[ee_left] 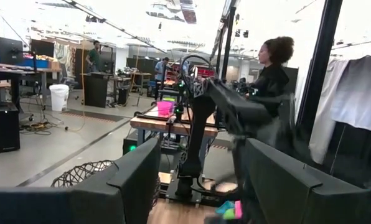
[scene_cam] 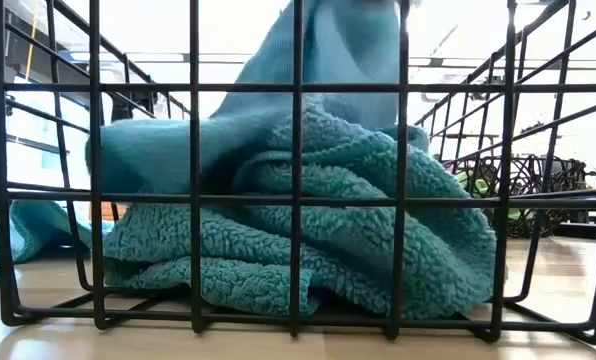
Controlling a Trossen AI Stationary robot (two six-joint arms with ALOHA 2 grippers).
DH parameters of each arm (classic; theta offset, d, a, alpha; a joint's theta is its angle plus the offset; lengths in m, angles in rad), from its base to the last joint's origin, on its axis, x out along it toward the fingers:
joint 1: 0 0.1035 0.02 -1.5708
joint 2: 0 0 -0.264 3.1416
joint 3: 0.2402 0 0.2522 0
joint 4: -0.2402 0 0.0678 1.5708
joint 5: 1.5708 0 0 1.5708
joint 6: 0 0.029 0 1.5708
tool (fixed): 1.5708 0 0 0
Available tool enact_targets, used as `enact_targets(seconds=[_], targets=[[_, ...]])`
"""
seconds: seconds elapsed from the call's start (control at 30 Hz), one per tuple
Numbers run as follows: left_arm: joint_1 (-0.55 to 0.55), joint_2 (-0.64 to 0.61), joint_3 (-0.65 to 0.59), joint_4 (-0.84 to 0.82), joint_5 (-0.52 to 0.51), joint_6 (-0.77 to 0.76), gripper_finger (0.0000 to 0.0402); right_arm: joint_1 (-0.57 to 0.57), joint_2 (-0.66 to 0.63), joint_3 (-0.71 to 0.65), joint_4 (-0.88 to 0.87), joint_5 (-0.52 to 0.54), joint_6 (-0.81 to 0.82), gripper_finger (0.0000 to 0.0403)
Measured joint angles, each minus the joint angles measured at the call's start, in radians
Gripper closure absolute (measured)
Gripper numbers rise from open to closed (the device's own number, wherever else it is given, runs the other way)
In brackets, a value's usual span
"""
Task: Sort microfiber towel by color & place in baskets
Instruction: Put the blue towel into the bottom basket
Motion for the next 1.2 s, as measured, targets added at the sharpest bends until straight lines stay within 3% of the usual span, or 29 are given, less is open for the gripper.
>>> enact_targets(seconds=[0.4,0.73,0.93,1.2], targets=[[0.0,0.0,0.0,0.0,0.001,0.015,0.0177,0.0,0.228,0.0,-0.021,0.045,0.088,0.0403],[0.0,0.0,0.0,-0.001,0.001,0.026,0.0177,-0.01,0.259,0.0,-0.022,0.015,0.156,0.0392],[0.0,-0.001,0.0,-0.001,0.002,0.033,0.0177,-0.02,0.224,0.022,-0.069,-0.044,0.116,0.0299],[0.0,-0.002,0.0,-0.001,0.002,0.034,0.0177,-0.02,0.219,0.198,-0.27,-0.053,-0.071,0.016]])
